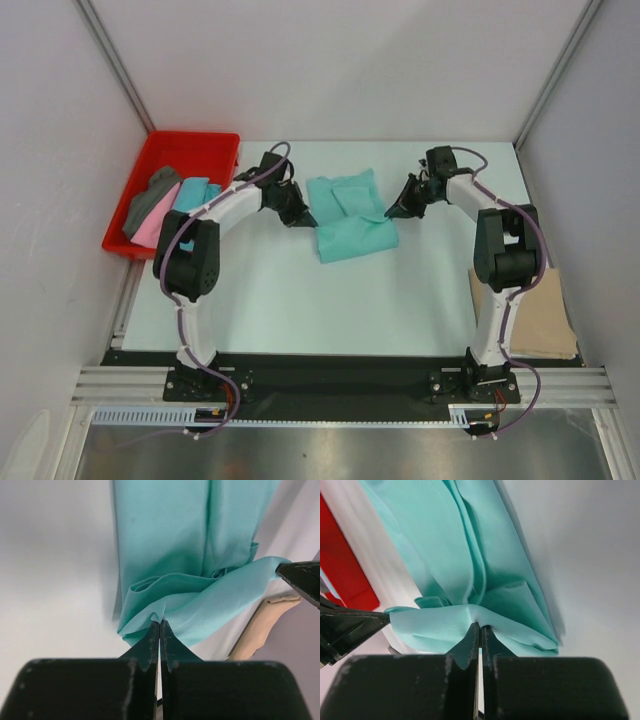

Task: Fold and stack the t-shirts
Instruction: Fold the tshirt

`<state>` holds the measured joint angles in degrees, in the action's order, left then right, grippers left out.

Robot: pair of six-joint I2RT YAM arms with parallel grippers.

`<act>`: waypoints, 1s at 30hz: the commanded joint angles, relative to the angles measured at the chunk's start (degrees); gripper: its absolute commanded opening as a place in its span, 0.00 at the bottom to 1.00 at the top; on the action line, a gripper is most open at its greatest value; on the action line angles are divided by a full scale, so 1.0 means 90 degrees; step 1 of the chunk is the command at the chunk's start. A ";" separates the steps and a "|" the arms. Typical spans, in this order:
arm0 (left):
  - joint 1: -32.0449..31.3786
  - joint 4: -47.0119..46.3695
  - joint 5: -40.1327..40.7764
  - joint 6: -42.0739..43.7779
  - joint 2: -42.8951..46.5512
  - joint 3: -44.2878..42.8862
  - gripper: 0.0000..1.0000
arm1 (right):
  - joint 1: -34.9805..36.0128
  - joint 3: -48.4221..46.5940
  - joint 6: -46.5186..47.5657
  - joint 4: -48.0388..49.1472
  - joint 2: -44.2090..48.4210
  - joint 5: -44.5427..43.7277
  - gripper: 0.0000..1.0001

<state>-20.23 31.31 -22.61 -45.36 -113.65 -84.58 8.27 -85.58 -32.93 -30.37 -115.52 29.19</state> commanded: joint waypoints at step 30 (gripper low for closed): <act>0.1114 -0.1115 -0.0720 -0.0526 -0.1835 -0.2672 0.00 | -0.0080 -0.5608 -0.2043 0.1761 -0.3677 0.1639 0.00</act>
<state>-11.44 24.49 -27.33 -48.27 -129.10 -104.05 7.40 -133.08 -45.93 -22.31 -147.04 41.50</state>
